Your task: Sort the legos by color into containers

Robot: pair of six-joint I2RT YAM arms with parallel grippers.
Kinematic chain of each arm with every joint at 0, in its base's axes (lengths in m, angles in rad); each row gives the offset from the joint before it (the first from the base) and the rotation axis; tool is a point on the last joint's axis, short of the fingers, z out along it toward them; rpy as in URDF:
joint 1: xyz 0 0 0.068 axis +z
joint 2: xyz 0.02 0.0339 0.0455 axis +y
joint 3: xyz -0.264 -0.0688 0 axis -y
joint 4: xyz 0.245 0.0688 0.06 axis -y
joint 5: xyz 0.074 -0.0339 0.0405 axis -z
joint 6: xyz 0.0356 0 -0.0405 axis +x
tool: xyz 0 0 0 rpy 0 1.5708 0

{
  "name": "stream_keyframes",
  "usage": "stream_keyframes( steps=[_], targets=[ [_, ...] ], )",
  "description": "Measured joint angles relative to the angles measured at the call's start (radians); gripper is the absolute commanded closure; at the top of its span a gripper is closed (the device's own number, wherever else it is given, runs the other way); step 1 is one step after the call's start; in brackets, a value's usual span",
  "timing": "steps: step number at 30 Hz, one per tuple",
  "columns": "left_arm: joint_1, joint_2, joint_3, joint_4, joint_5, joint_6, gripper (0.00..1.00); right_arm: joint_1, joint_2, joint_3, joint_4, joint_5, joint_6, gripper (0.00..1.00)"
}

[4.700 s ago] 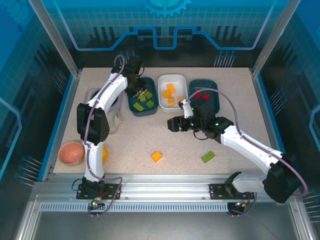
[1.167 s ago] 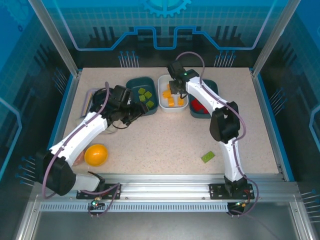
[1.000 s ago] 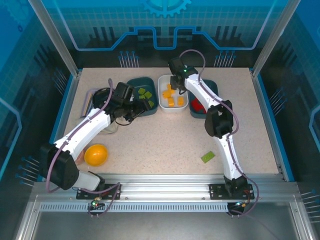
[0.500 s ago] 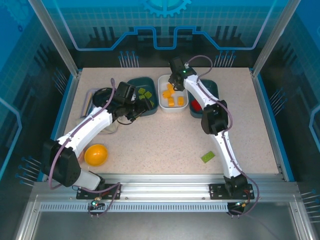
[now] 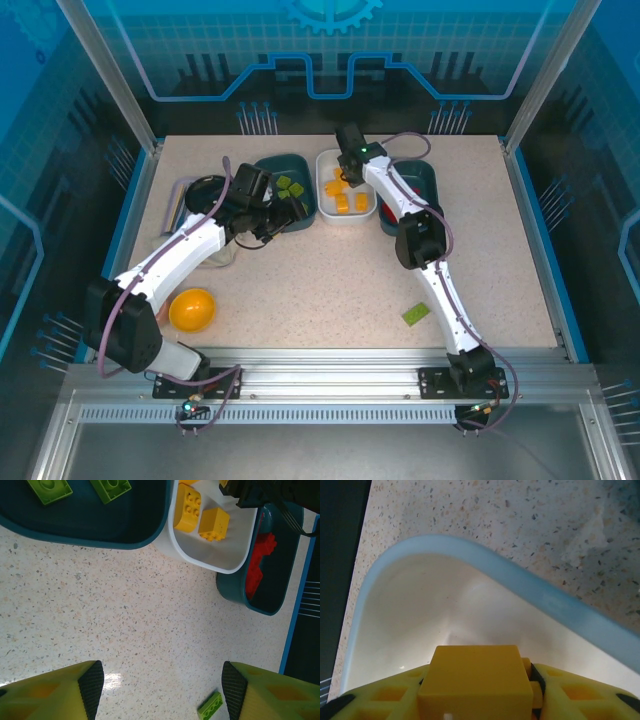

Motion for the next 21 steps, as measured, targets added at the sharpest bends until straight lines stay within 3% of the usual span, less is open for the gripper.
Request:
stream_keyframes(
  steps=[5,12,16,21],
  targets=[
    [0.0,0.0,0.0,0.0,0.001,0.001,0.33,0.0,0.001,0.008,0.009,0.0,0.03,0.32],
    [-0.017,0.0,0.001,0.0,0.016,0.023,0.32,0.0,-0.034,-0.018,0.002,-0.002,0.028,0.38],
    [-0.048,0.036,0.043,-0.01,0.045,0.056,0.33,0.004,-0.186,-0.156,-0.008,-0.003,-0.01,0.47],
    [-0.119,0.138,0.126,-0.016,0.077,0.128,0.33,0.011,-0.548,-0.491,0.002,-0.01,-0.109,0.52]
  ],
)
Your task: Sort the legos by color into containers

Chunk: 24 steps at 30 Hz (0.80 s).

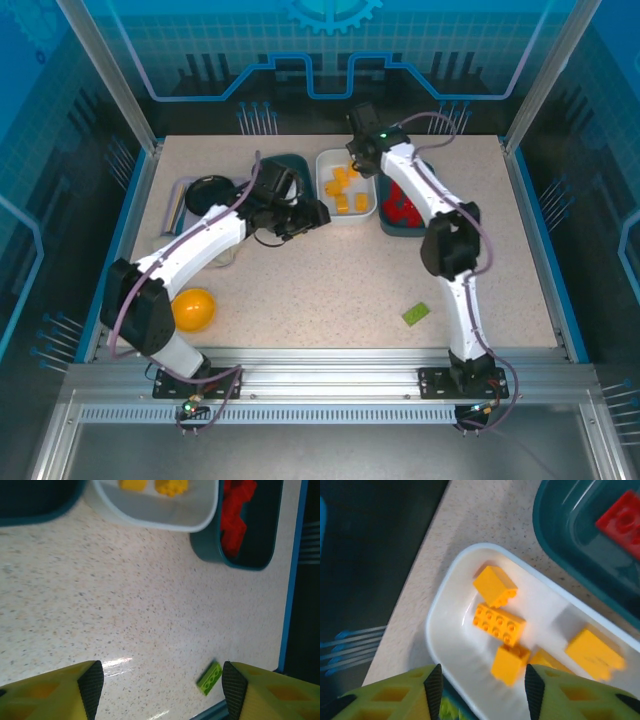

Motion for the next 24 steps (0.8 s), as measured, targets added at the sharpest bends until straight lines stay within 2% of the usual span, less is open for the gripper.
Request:
stream_keyframes(
  steps=[5,14,19,24],
  targets=[
    [-0.1,0.072,0.043,-0.01,0.018,0.073,0.33,-0.007,-0.397,-0.389,-0.011,-0.031,-0.153,0.5],
    [-0.329,0.252,0.191,-0.053,0.01,0.213,0.33,-0.051,-0.899,-0.904,-0.247,-0.063,-0.431,0.46],
    [-0.454,0.379,0.307,-0.095,-0.024,0.284,0.32,-0.095,-1.22,-0.967,-0.447,-0.034,-0.489,0.41],
    [-0.554,0.513,0.442,-0.141,-0.089,0.337,0.29,-0.108,-1.397,-0.955,-0.546,-0.021,-0.528,0.32]
  ],
)
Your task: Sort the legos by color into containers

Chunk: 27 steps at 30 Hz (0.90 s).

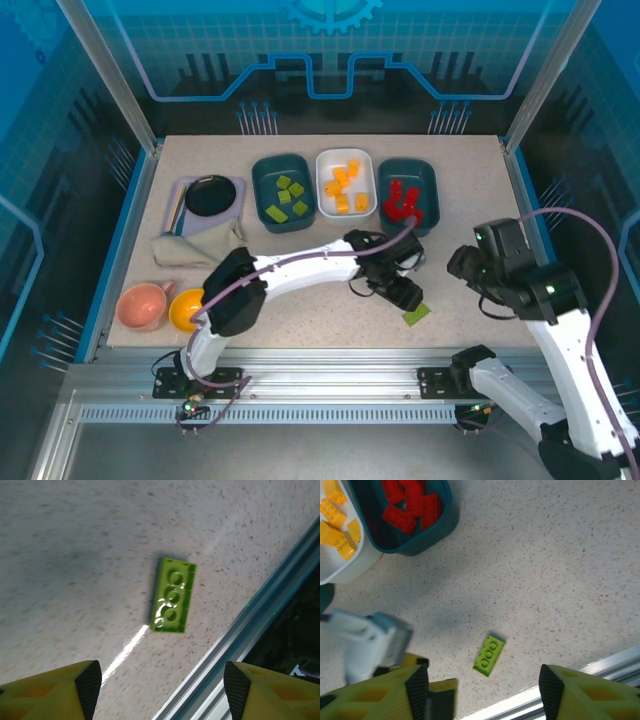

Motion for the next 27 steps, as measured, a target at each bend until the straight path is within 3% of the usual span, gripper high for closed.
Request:
stream_keyframes(
  steps=[6,17,22,27],
  targets=[
    [-0.079,0.131,0.122,-0.054,-0.083,0.027,0.28,-0.002,-0.117,0.06,0.009,0.017,-0.048,0.22],
    [-0.097,0.265,0.241,-0.099,-0.175,0.03,0.28,-0.006,-0.124,0.076,0.042,-0.031,-0.079,0.22],
    [-0.102,0.295,0.259,-0.105,-0.201,0.034,0.36,-0.006,-0.101,0.075,0.043,-0.041,-0.093,0.22],
    [-0.103,0.298,0.265,-0.114,-0.223,0.035,0.5,-0.006,-0.079,0.074,0.056,-0.049,-0.101,0.22]
  ],
)
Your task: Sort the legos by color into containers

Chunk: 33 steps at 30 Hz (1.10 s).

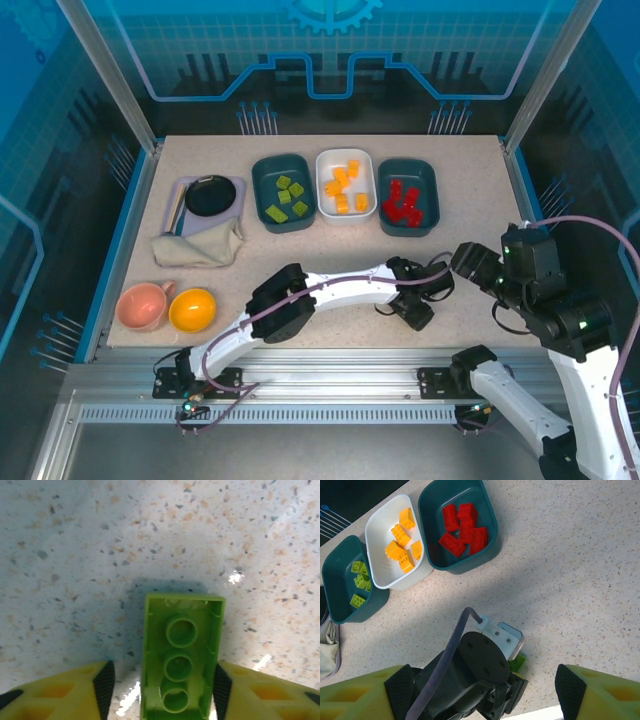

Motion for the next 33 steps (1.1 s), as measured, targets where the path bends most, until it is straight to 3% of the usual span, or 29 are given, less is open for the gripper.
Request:
stream_keyframes(
  steps=[10,21,26,33],
  targets=[
    [-0.002,0.006,0.013,-0.024,-0.074,-0.011,0.7,0.0,0.006,-0.004,0.008,-0.014,-0.003,0.23],
    [0.043,-0.016,0.014,-0.085,-0.163,-0.051,0.71,-0.007,0.026,-0.019,0.053,-0.05,-0.036,0.26],
    [0.167,-0.141,-0.017,-0.107,-0.165,-0.104,0.71,-0.012,0.069,-0.053,0.185,-0.161,-0.084,0.26],
    [0.448,-0.314,-0.032,-0.111,-0.164,-0.144,0.71,-0.01,0.26,-0.132,0.441,-0.419,-0.11,0.27]
  ],
)
